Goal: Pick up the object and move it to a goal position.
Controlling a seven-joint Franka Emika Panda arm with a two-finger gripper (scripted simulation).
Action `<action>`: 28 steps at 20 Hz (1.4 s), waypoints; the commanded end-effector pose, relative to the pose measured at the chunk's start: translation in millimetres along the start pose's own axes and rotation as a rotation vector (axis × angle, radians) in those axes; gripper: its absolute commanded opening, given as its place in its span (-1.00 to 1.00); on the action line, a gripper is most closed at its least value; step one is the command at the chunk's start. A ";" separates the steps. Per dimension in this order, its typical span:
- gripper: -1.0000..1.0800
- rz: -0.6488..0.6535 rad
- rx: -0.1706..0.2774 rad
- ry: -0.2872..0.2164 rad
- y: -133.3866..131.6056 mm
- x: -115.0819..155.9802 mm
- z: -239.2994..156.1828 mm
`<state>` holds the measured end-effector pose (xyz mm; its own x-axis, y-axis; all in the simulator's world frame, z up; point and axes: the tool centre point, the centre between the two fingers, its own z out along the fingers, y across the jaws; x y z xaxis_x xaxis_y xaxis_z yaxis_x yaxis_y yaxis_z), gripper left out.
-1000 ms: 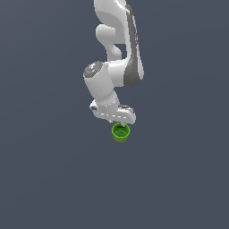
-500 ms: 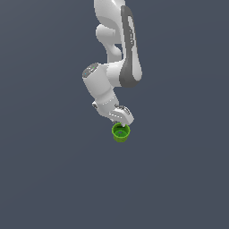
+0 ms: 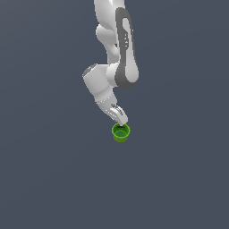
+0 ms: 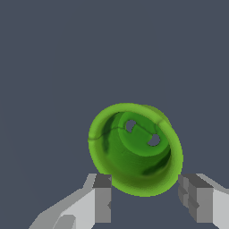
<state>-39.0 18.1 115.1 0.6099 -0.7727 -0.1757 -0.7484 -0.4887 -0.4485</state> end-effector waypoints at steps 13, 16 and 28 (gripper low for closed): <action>0.23 0.274 0.066 0.050 28.9 -4.3 3.9; 0.23 0.296 0.070 0.055 31.7 -4.7 4.1; 0.23 0.305 0.071 0.056 32.4 -4.3 17.6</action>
<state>-62.4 10.9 90.0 0.3436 -0.9015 -0.2633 -0.8728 -0.2031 -0.4438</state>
